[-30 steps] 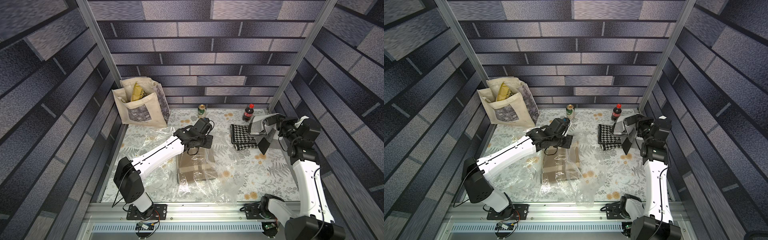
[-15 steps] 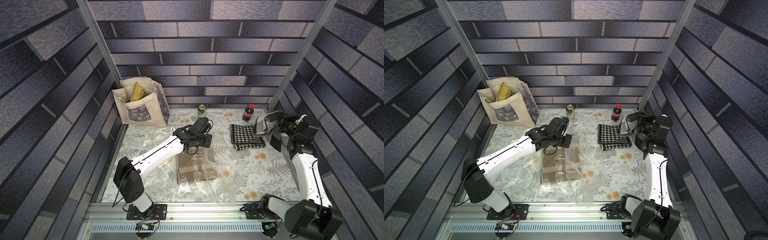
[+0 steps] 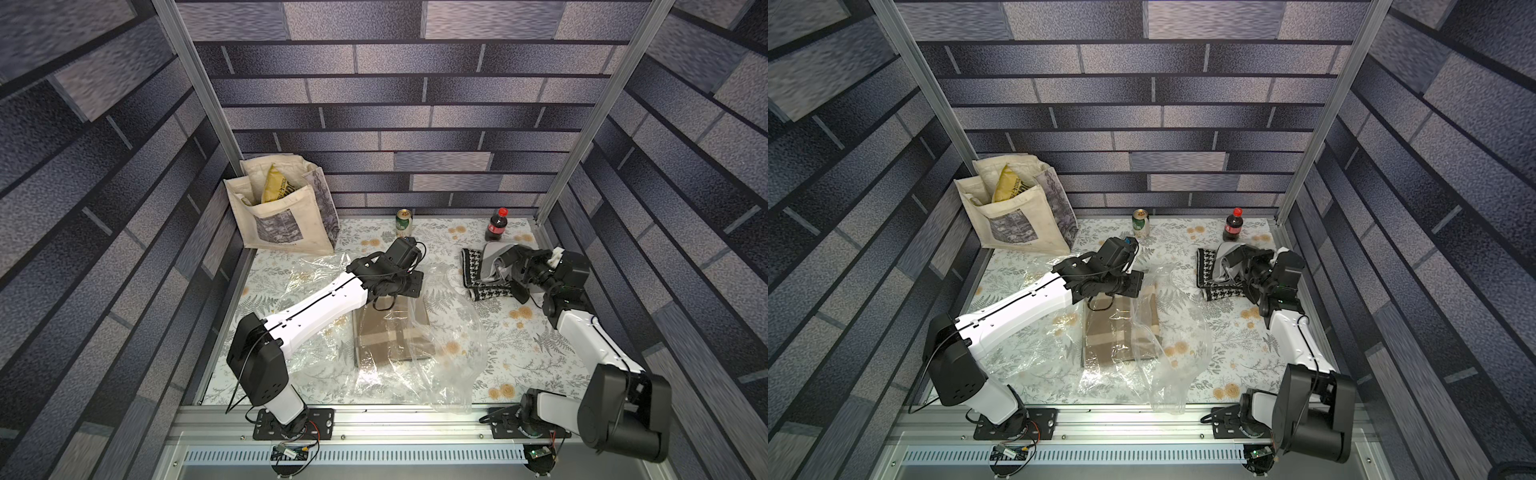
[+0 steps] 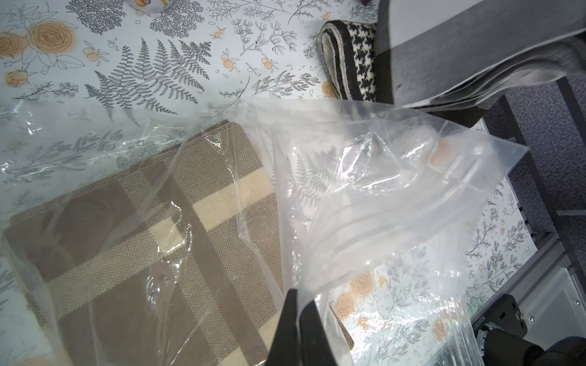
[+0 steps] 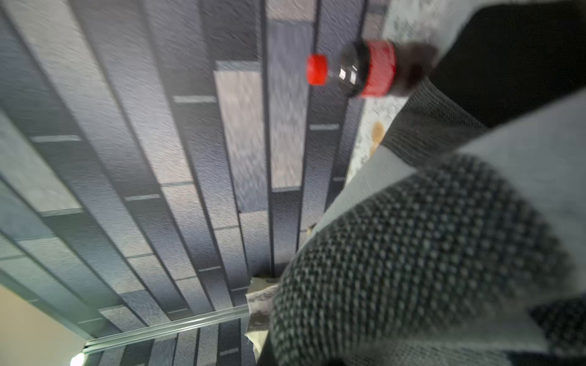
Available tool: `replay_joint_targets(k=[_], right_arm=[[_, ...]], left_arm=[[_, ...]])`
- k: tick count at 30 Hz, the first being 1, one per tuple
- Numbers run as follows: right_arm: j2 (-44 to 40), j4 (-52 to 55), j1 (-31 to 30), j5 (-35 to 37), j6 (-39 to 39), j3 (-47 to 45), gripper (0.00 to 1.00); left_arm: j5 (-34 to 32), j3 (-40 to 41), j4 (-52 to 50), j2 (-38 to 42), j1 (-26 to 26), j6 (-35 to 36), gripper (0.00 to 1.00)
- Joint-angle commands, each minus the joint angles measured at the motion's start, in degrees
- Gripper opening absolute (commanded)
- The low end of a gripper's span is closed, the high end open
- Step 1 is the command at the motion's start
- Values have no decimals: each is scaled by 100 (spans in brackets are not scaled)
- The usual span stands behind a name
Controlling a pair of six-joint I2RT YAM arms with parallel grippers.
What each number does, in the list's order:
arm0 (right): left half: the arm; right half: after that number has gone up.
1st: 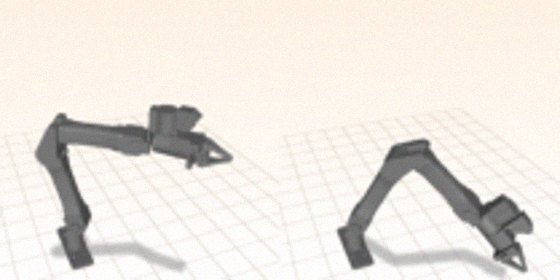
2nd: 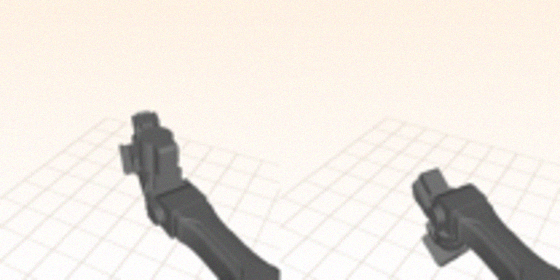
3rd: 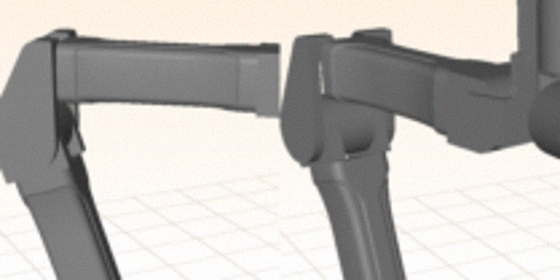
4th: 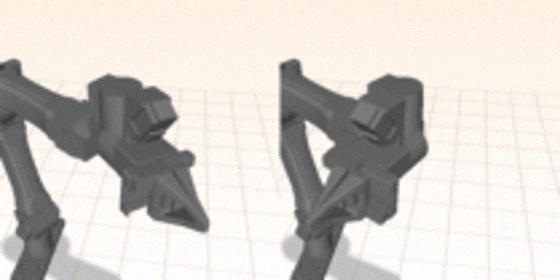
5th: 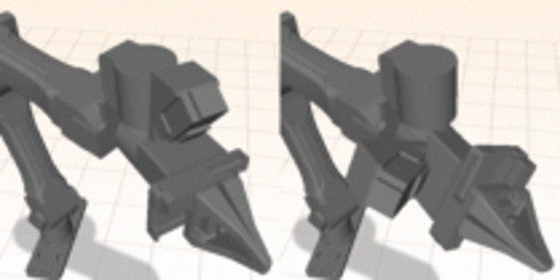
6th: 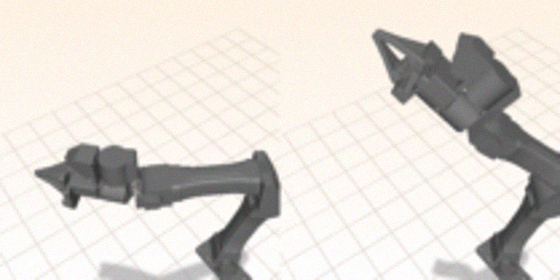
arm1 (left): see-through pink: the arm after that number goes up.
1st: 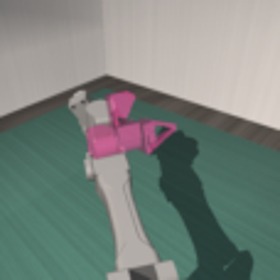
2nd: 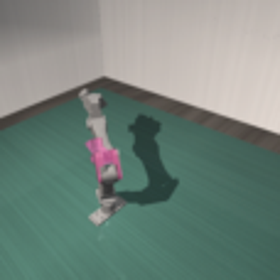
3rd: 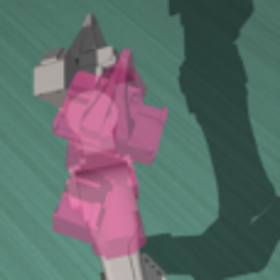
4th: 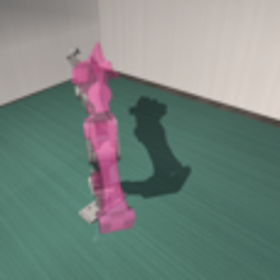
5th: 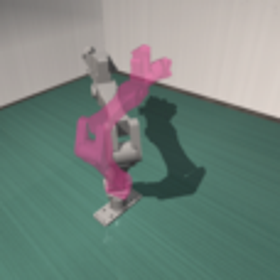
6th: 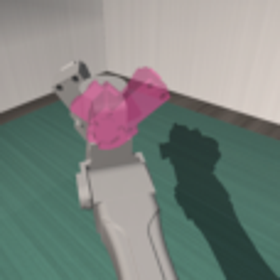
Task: Take the scarf out of the vacuum bag
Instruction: Place the scarf at the center of the board.
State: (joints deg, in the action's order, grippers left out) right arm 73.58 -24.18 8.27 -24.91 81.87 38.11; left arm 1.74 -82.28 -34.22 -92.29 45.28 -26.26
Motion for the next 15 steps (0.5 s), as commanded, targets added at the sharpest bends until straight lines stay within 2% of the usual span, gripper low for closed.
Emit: replay_joint_targets(k=[1, 3, 5, 7, 9, 10, 13, 14, 15], right_arm=[[916, -1512, -608, -543, 535, -434, 0], [1365, -2150, -827, -576, 799, -532, 0], [1444, -2165, -879, -564, 808, -506, 0], [1268, -1769, -871, -509, 637, -410, 0], [890, -817, -871, -423, 226, -177, 1], [645, -213, -869, -326, -63, -30, 9], [-37, 1383, -870, 21, -787, 386, 66], [-234, 1853, -871, 133, -966, 518, 79], [-376, 2121, -865, 180, -1070, 585, 85]], left_arm=[[67, 48, 3, 56, -80, -122, 2], [79, 15, -9, 45, -70, -131, 1], [77, -20, -20, 40, -54, -138, 1], [63, -20, -32, 44, -62, -133, 2], [63, -26, -47, 36, -59, -125, 2], [55, -16, -49, 37, -54, -117, 2], [72, 17, -15, 27, -54, -138, 2], [81, 35, 7, 18, -51, -143, 2], [89, 54, 31, 23, -54, -156, 2]])
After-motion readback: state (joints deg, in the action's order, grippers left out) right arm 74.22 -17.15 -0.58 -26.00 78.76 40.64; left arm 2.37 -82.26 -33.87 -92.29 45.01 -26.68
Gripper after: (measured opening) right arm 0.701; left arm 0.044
